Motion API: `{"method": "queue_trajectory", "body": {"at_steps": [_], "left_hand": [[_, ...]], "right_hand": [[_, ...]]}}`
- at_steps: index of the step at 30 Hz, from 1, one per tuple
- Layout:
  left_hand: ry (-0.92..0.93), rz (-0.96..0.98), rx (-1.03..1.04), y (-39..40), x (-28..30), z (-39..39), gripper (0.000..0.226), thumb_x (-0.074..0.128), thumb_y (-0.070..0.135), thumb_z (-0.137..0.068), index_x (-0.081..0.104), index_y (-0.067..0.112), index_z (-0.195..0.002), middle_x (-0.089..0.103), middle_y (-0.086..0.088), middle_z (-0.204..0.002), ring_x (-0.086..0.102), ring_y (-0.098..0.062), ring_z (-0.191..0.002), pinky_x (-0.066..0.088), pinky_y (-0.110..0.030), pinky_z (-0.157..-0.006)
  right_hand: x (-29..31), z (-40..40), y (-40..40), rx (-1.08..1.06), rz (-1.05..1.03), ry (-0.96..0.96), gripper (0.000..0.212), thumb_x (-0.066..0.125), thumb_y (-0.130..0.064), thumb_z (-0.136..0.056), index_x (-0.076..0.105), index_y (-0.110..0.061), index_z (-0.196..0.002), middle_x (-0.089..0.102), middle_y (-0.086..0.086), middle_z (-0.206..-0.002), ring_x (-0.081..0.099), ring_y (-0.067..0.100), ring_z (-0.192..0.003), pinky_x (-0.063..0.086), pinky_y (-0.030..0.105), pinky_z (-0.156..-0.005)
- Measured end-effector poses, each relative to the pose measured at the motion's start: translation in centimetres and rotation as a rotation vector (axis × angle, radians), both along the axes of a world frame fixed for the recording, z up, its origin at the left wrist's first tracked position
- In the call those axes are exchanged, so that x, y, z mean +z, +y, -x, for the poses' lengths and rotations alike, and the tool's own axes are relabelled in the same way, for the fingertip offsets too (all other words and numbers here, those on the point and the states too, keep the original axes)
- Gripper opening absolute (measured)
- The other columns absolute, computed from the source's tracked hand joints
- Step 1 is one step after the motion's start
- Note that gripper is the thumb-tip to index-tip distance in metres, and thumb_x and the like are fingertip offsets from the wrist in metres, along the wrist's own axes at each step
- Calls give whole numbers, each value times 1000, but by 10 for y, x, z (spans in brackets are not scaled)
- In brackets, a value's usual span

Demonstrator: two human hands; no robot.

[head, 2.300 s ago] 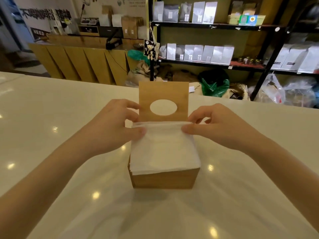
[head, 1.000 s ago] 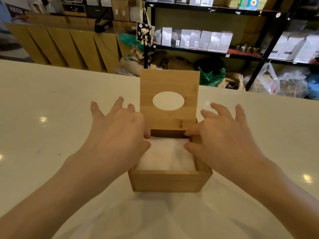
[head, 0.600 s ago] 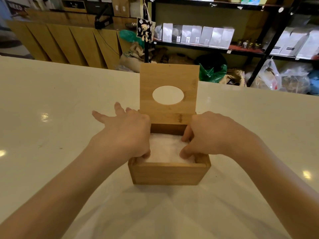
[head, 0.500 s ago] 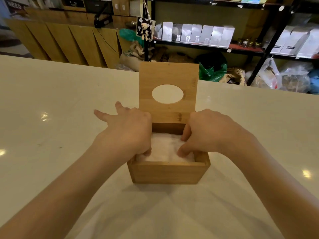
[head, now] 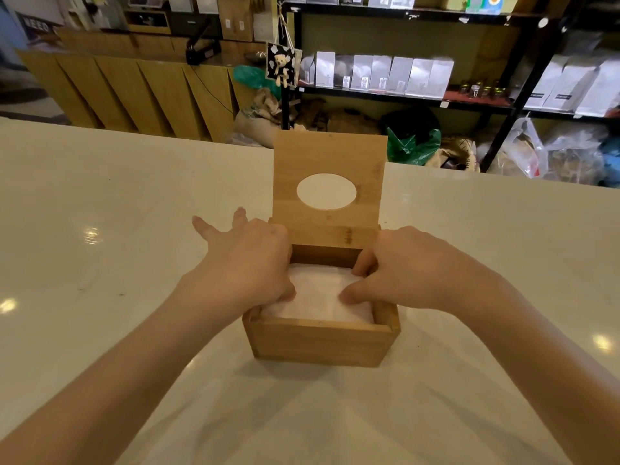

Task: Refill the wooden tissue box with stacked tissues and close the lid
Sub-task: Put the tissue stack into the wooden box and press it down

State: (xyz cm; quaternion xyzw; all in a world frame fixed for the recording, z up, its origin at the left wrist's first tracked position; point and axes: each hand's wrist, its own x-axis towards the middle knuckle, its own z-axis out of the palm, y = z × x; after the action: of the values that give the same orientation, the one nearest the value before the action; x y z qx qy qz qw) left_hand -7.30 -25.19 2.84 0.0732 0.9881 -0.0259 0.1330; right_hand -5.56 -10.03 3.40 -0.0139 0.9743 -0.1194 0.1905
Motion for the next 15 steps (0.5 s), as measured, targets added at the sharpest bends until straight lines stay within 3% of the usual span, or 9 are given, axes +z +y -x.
{"method": "queue_trajectory", "body": {"at_steps": [4,6,8,10,12,15], "left_hand": [[-5,-67,-2,0,1,-3,25,65,41,-77,66,22,-93,56,-2,-117,19,-30,-139,6,-69,-105],[-25,-129,4,-2,6,-5,27,62,47,-78,66,27,-96,60,3,-111,37,-25,-127,19,-63,-108],[-13,-219,5,-4,12,-10,31,60,48,-78,67,28,-100,63,6,-106,50,-17,-105,38,-46,-101],[89,-280,31,-4,22,-21,33,59,49,-79,66,28,-102,64,5,-106,52,-13,-91,45,-30,-83],[271,-303,69,-2,31,-36,33,57,51,-79,64,30,-104,65,4,-109,51,-13,-86,43,-28,-72],[469,-369,50,11,37,-60,38,53,50,-82,53,34,-117,60,7,-121,53,-14,-100,44,-29,-79]], "right_hand": [[-1,-2,4,16,18,25,41,62,-52,-75,68,-21,-101,67,-2,-100,57,17,-92,44,44,-93],[3,-6,7,33,78,43,40,60,-53,-76,69,-25,-103,68,-4,-101,58,15,-91,47,40,-91],[10,-12,14,36,170,77,38,58,-53,-77,68,-29,-105,67,-5,-102,59,13,-90,50,37,-88],[17,-19,25,35,221,117,40,56,-55,-79,60,-35,-114,63,-8,-104,58,11,-92,48,33,-89],[20,-28,36,42,240,167,47,54,-55,-80,49,-40,-125,61,-8,-109,56,10,-93,47,30,-88],[22,-45,49,22,298,253,54,51,-53,-83,35,-39,-133,64,-5,-113,57,11,-89,47,28,-82]]}}
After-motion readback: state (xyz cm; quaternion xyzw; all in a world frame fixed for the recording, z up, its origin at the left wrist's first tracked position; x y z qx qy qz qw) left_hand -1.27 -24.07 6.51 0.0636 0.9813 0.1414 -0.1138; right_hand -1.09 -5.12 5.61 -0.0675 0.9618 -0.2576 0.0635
